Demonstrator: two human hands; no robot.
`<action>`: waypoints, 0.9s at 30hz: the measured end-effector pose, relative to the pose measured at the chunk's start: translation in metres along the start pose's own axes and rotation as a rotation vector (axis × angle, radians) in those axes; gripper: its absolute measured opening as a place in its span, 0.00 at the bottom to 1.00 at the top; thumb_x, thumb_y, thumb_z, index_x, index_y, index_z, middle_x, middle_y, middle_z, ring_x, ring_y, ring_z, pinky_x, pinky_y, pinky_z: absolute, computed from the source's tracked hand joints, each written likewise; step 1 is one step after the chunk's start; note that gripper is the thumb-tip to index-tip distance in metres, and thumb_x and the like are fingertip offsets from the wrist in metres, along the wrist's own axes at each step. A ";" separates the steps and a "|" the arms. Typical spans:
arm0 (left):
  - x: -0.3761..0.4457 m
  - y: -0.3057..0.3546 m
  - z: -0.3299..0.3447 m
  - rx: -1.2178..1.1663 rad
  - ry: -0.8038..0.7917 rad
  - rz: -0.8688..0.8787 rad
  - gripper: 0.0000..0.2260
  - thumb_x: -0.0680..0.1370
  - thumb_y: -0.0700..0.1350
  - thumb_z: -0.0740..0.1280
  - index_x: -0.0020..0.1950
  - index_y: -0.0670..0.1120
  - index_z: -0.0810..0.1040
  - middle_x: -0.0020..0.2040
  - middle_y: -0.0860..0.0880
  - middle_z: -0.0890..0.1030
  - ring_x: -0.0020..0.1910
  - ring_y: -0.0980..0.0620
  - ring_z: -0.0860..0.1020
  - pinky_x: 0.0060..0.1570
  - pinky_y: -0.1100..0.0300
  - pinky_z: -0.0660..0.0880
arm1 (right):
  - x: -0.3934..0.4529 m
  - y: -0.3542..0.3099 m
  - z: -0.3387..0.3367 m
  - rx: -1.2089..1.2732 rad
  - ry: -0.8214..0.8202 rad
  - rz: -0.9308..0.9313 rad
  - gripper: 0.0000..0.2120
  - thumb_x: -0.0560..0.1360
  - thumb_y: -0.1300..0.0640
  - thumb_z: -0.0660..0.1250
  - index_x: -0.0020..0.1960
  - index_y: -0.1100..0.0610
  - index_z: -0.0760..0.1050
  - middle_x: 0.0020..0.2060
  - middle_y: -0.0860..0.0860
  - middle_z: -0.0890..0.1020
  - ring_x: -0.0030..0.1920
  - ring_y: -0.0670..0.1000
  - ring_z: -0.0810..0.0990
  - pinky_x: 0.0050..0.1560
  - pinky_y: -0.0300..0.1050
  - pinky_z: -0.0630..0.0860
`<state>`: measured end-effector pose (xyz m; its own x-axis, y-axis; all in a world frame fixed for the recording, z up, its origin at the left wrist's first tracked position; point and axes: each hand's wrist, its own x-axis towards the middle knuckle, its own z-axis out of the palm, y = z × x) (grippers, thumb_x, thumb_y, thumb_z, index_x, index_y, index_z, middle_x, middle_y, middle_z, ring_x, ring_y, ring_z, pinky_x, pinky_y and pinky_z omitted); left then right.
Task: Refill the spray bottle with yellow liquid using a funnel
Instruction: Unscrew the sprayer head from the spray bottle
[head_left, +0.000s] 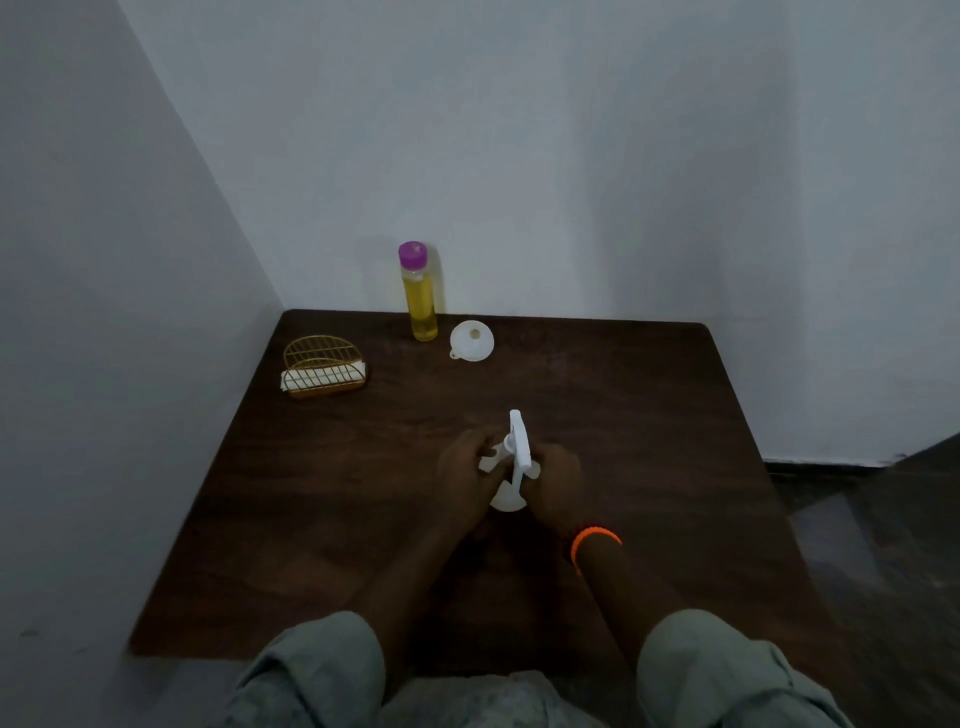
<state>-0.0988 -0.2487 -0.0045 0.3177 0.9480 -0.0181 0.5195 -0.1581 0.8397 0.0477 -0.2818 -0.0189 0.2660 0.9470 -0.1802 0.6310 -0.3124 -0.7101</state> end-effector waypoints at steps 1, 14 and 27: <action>0.002 0.002 0.001 0.000 -0.016 0.002 0.17 0.76 0.44 0.72 0.64 0.45 0.78 0.60 0.46 0.81 0.59 0.47 0.79 0.60 0.49 0.77 | 0.001 0.001 0.001 0.009 0.002 0.005 0.10 0.77 0.54 0.69 0.54 0.60 0.82 0.49 0.55 0.85 0.50 0.54 0.84 0.52 0.50 0.81; 0.002 0.007 0.003 0.003 0.022 -0.018 0.14 0.76 0.42 0.73 0.61 0.43 0.80 0.58 0.44 0.82 0.58 0.44 0.80 0.60 0.48 0.77 | -0.001 -0.005 -0.003 -0.008 0.015 0.032 0.10 0.77 0.56 0.69 0.56 0.59 0.82 0.50 0.54 0.85 0.51 0.54 0.84 0.52 0.50 0.81; 0.010 0.018 0.000 0.065 0.067 0.135 0.10 0.73 0.42 0.76 0.53 0.41 0.84 0.50 0.46 0.84 0.48 0.52 0.81 0.50 0.55 0.78 | 0.010 0.006 0.004 -0.015 -0.025 0.108 0.15 0.75 0.56 0.73 0.59 0.60 0.79 0.56 0.55 0.83 0.56 0.54 0.83 0.55 0.49 0.81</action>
<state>-0.0860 -0.2417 0.0108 0.3354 0.9329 0.1312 0.5265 -0.3012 0.7951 0.0512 -0.2737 -0.0282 0.3147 0.9092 -0.2725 0.6108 -0.4138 -0.6751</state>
